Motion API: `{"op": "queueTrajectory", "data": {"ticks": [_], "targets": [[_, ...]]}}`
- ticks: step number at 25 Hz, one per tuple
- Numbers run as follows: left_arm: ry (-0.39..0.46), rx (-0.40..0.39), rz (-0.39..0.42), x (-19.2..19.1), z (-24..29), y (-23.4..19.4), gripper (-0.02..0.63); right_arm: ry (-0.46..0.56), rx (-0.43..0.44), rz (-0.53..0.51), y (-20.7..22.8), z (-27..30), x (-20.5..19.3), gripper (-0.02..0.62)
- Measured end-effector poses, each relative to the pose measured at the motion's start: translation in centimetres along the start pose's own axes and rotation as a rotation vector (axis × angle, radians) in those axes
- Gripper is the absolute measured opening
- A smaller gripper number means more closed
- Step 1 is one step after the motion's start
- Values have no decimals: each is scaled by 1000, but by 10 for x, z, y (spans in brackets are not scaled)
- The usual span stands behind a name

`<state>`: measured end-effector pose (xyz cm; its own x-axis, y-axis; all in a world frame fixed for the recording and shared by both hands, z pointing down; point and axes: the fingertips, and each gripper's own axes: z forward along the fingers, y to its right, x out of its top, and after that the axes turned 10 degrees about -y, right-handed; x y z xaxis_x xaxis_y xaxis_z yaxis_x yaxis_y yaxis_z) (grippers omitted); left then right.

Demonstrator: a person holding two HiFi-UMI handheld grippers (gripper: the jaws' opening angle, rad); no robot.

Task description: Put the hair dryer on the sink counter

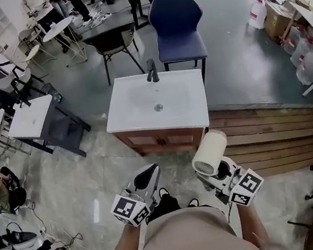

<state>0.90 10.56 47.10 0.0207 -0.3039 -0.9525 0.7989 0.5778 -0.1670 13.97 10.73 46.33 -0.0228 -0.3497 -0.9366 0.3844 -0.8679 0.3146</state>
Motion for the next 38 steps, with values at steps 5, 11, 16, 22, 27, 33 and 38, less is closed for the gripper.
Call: {"op": "queueTrajectory", "data": {"ticks": [5, 11, 16, 22, 27, 33, 38], "targets": [[-9, -37, -1, 5, 14, -18, 7, -2, -30, 14, 10, 17, 1, 218], [-7, -84, 11, 17, 29, -53, 6, 18, -87, 45, 22, 37, 14, 218], [15, -103, 19, 33, 38, -88, 6, 19, -127, 55, 38, 55, 29, 218], [1, -166, 17, 31, 48, -117, 7, 14, -186, 70, 44, 79, 31, 218], [5, -220, 30, 37, 56, -134, 7, 38, -239, 55, 54, 94, 39, 218], [-7, -248, 39, 35, 49, -164, 6, 66, -293, 60, 62, 114, 42, 218], [-1, -223, 14, 34, 47, -187, 6, 61, -305, 81, 69, 125, 40, 218]]}}
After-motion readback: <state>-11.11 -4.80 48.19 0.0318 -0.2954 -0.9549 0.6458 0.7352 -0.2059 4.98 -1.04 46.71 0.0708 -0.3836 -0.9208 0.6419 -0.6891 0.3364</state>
